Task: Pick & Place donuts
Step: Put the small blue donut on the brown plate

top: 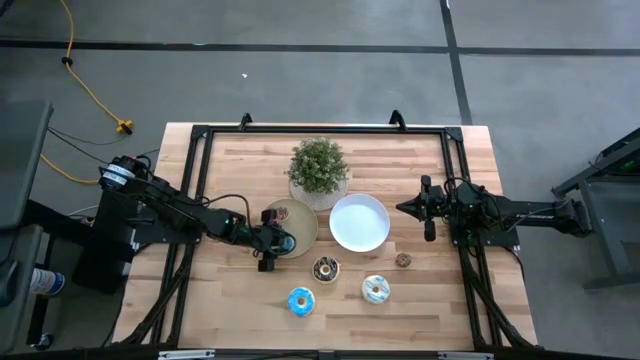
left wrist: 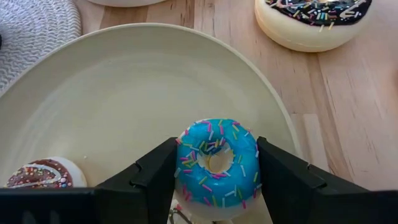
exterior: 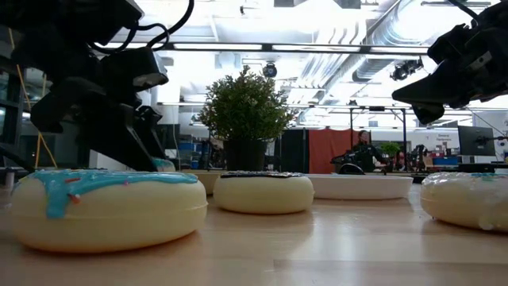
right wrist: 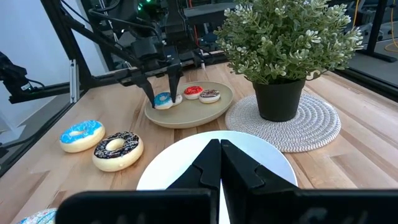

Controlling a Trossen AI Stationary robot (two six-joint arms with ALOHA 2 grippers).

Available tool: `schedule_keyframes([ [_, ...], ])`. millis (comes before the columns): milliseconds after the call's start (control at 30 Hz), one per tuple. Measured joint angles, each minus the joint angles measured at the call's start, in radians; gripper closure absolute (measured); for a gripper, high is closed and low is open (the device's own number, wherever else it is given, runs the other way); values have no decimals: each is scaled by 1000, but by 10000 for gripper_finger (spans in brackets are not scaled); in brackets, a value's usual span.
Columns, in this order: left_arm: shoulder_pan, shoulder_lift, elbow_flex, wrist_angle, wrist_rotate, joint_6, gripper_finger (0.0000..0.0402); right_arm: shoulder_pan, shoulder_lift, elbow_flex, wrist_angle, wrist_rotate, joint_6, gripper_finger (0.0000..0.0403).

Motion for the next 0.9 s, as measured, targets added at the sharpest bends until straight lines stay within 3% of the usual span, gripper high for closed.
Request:
schedule_keyframes([
  [333,0,1,0,6,3,0,206,0,0,0,0,0,0,402],
  [633,-2,106,2,117,-10,-1,206,0,0,0,-2,0,0,402],
  [900,-2,113,2,128,-45,0,206,0,0,0,-3,0,0,402],
])
